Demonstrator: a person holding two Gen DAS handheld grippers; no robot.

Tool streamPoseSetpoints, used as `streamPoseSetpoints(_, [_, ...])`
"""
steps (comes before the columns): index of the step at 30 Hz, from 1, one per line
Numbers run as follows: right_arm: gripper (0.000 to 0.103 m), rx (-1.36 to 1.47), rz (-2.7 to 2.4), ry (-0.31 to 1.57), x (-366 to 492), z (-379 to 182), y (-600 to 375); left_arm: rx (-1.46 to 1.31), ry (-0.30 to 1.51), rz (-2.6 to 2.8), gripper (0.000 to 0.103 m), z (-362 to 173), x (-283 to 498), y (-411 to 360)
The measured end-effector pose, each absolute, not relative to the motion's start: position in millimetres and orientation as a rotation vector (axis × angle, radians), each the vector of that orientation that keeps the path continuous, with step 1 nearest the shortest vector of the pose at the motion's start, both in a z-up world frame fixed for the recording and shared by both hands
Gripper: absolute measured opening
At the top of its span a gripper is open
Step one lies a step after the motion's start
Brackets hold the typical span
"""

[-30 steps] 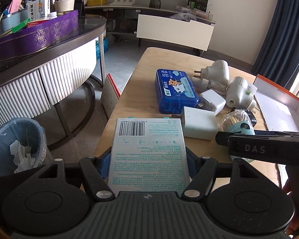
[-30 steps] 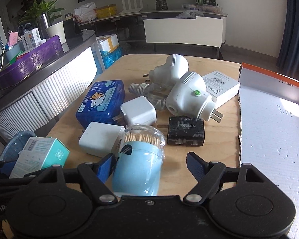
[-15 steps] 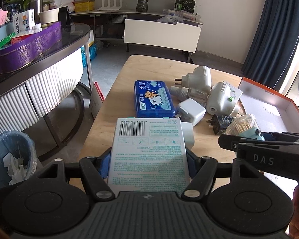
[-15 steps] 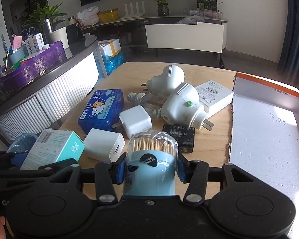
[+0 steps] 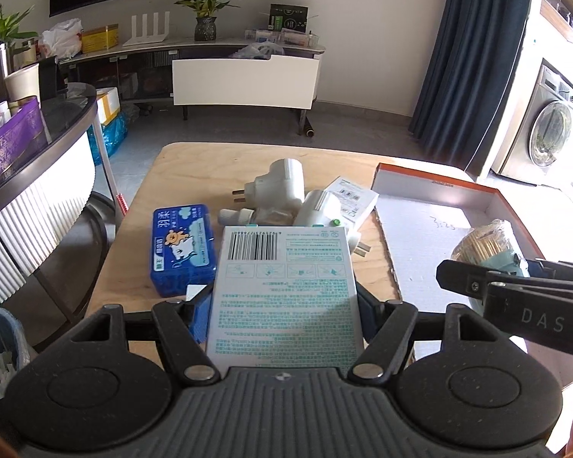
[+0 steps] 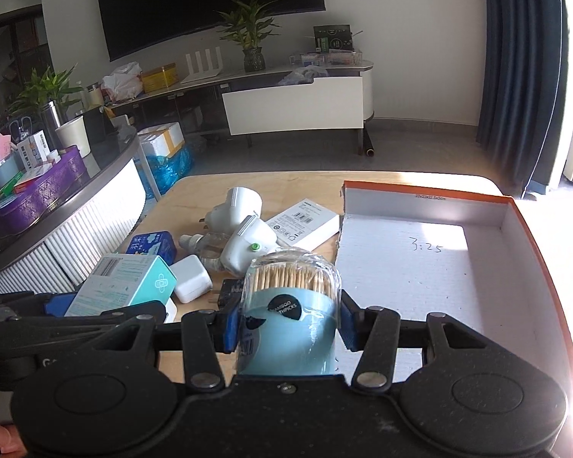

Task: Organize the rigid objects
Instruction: 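Carry the bandage box and toothpick jar with both tools into the white tray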

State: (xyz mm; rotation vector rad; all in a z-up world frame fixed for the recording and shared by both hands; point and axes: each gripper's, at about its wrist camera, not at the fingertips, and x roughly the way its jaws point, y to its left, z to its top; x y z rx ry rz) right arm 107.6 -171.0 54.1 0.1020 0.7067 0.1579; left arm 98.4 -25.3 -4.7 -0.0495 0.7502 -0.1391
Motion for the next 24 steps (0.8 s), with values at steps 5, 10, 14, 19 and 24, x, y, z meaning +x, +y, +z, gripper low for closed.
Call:
streamPoseSetpoints(5, [0.060,0.133,0.102,0.699,102.3,56.9,-196.6,-0.031,0.758,-0.197,0.072,0.0,104.0,-49.2])
streamPoseSetpoints(10, [0.060,0.154,0.054,0.682,99.0,58.9,-219.1,-0.021,0.747,-0.239,0.072,3.4,108.8,-70.2])
streamPoseSetpoints(14, [0.060,0.167,0.025,0.680,99.4,57.2,-237.3,-0.031,0.735,-0.259,0.072,3.4,111.1,-79.5])
streamPoseSetpoints(19, [0.060,0.178,-0.006,0.675,98.2,55.4,-255.8,-0.041,0.753,-0.267,0.072,0.7,117.9,-89.9])
streamPoseSetpoints(24, [0.060,0.187,-0.028,0.669,101.2,55.6,-267.1,-0.026,0.777,-0.299,0.072,-2.0,125.1,-106.1])
